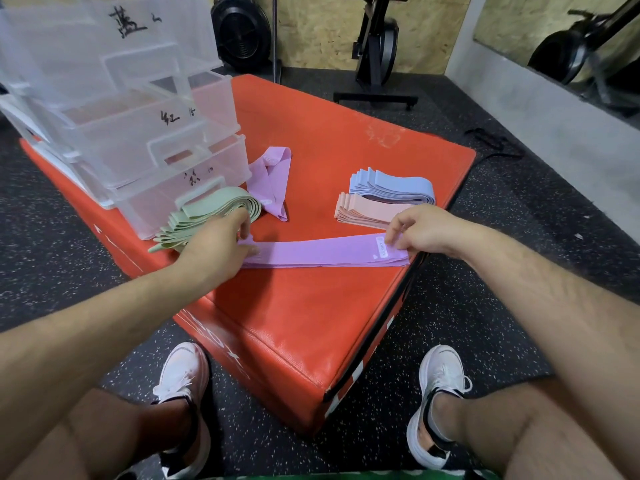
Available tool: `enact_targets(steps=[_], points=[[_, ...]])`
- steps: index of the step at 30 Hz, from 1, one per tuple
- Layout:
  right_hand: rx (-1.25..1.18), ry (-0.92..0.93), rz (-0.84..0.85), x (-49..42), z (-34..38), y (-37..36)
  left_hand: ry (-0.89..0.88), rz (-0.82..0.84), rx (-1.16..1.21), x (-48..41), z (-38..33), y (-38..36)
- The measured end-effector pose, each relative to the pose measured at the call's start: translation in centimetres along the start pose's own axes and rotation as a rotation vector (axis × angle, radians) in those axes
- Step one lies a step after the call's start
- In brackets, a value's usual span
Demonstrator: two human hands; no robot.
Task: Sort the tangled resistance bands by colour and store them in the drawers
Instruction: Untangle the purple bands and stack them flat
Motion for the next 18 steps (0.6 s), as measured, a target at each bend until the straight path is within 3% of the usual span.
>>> enact_targets(steps=[8, 15, 18], points=[[0.059, -0.002, -0.011, 0.1, 0.5, -0.5, 0.025, 0.009, -0.161, -0.2, 0.1, -0.7], [0.291, 0.011, -0.056, 0.4, 0.5, -0.3, 0.011, 0.024, -0.472, -0.3, 0.0, -1.2], [0.391, 0.021, -0.088, 0.2, 0.3, -0.5, -0.001, 0.067, -0.478, -0.5, 0.3, -1.4]])
Point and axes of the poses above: each hand's wrist, its own x-axis away from the middle knuckle, its own y-axis out of the back of the hand, z = x × y, the point moved 5 cm from there along -x, towards the middle knuckle, and after that the axes turned 12 degrees about z, right-handed, at the moved point
